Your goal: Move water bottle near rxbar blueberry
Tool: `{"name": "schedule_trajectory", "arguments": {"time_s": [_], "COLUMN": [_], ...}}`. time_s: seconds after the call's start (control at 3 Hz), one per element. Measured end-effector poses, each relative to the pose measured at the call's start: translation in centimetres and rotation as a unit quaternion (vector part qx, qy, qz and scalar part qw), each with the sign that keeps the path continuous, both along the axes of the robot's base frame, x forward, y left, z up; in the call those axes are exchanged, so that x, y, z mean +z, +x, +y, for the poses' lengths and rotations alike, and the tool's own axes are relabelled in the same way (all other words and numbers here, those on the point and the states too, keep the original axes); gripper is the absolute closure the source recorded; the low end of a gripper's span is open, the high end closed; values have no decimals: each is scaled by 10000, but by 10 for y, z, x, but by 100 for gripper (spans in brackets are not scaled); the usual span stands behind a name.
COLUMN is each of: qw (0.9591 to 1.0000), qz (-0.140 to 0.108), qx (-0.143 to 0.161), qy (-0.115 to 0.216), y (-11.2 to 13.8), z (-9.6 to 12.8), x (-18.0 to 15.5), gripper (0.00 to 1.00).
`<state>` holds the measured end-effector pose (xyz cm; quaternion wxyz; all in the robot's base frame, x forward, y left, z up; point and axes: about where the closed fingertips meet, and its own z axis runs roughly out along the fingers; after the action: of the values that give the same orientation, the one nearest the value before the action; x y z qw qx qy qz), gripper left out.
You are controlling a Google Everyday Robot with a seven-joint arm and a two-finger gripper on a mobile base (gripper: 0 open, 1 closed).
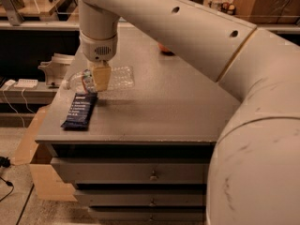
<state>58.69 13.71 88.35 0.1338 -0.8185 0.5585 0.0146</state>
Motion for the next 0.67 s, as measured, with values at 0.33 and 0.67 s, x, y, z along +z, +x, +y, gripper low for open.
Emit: {"name": "schedule_trajectory", "arguments": {"time_s": [0.33, 0.67], "qw": [9997, 9993], "qz": [136, 272], "qx": [135, 138], "qy": [122, 198], "y": [-1, -1], "z": [8, 7], "x": [-14, -27], "gripper": [100, 100]}}
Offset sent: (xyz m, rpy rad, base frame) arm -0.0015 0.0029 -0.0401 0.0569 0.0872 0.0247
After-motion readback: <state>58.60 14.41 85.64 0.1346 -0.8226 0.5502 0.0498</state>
